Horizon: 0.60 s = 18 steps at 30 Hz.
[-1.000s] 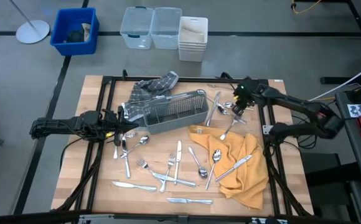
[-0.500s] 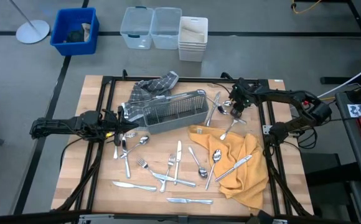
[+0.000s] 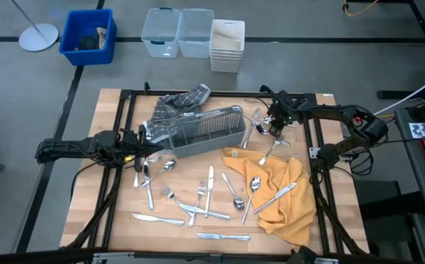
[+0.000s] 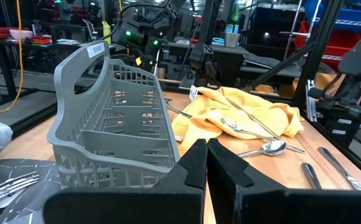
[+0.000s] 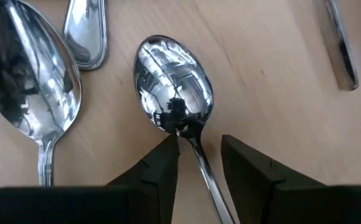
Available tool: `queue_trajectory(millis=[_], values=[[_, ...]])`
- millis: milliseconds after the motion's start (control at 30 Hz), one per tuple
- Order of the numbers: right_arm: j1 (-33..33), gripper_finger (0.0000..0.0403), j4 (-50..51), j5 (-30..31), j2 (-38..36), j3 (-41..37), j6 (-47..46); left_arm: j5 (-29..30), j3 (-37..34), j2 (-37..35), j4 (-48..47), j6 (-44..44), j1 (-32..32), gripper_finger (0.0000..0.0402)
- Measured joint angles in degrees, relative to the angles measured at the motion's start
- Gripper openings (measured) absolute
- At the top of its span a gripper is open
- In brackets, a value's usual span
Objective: Sort silverware
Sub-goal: Put the silver spoon into the gray silverware basket
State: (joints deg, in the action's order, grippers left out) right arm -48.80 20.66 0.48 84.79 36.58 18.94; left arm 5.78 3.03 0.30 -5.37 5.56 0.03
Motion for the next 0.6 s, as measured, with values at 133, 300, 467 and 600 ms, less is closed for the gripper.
queue_trajectory(millis=[133, 300, 467, 600], values=[[0.0, 0.0110, 0.0, -0.2, 0.5, 0.0, 0.5, 0.0, 0.0, 0.0, 0.0, 0.0, 0.0, 0.0000], [0.0, 0.0039, 0.3, -0.5, 0.6, 0.2, 0.6, 0.0, 0.0, 0.0, 0.0, 0.0, 0.0, 0.0000], [0.0, 0.0018, -0.2, 0.6, 0.9, 1.6, -1.8, 0.0, 0.0, 0.0, 0.0, 0.0, 0.0, 0.0000], [0.0, 0.0012, 0.3, 3.2, 0.9, 3.6, -4.1, 0.0, 0.0, 0.0, 0.0, 0.0, 0.0, 0.0000]])
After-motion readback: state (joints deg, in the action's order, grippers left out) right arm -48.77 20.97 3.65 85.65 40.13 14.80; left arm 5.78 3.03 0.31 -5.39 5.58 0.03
